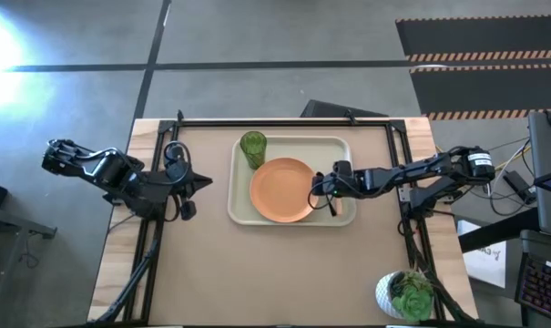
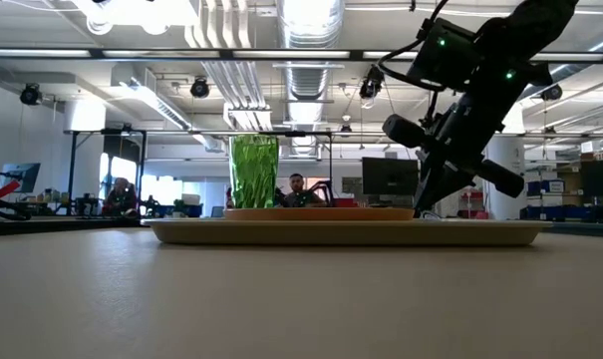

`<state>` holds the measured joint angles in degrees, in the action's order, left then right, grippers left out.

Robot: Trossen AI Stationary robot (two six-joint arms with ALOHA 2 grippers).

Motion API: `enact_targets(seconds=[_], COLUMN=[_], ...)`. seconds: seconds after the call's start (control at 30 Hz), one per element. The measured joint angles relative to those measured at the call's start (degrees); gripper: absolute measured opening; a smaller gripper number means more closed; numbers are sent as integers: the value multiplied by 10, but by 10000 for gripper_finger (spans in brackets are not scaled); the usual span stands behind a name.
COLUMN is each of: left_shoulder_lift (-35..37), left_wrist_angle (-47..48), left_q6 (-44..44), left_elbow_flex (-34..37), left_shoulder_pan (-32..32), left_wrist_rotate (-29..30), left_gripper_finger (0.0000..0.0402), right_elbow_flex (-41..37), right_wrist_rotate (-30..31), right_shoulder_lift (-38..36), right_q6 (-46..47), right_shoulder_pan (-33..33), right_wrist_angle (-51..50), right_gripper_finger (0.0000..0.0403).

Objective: Pick and place plate/cup/fork/spoon on tray
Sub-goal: Put the black spoon on the light brown serving tray to the right of the orange plate

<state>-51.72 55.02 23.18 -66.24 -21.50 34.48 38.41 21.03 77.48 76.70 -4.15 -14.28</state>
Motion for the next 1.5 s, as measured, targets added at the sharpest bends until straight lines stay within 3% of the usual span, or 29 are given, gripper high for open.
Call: enact_targets(seconds=[0.13,0.5,0.8,1.5], left_shoulder_lift=[0,1,3,9], left_wrist_angle=[0,0,0,0], left_q6=[0,4,4,3], left_elbow_flex=[0,0,0,0], left_shoulder_pan=[0,0,0,0], left_wrist_rotate=[0,0,0,0], left_gripper_finger=[0,0,0,0], right_elbow_flex=[0,35,48,49], right_wrist_rotate=[0,-40,-34,12], right_shoulder_lift=[16,149,123,122], right_q6=[-1,-35,-83,-59], right_shoulder_pan=[-10,-44,-66,-66], right_wrist_angle=[20,102,65,8], right_gripper_finger=[9,8,8,8])
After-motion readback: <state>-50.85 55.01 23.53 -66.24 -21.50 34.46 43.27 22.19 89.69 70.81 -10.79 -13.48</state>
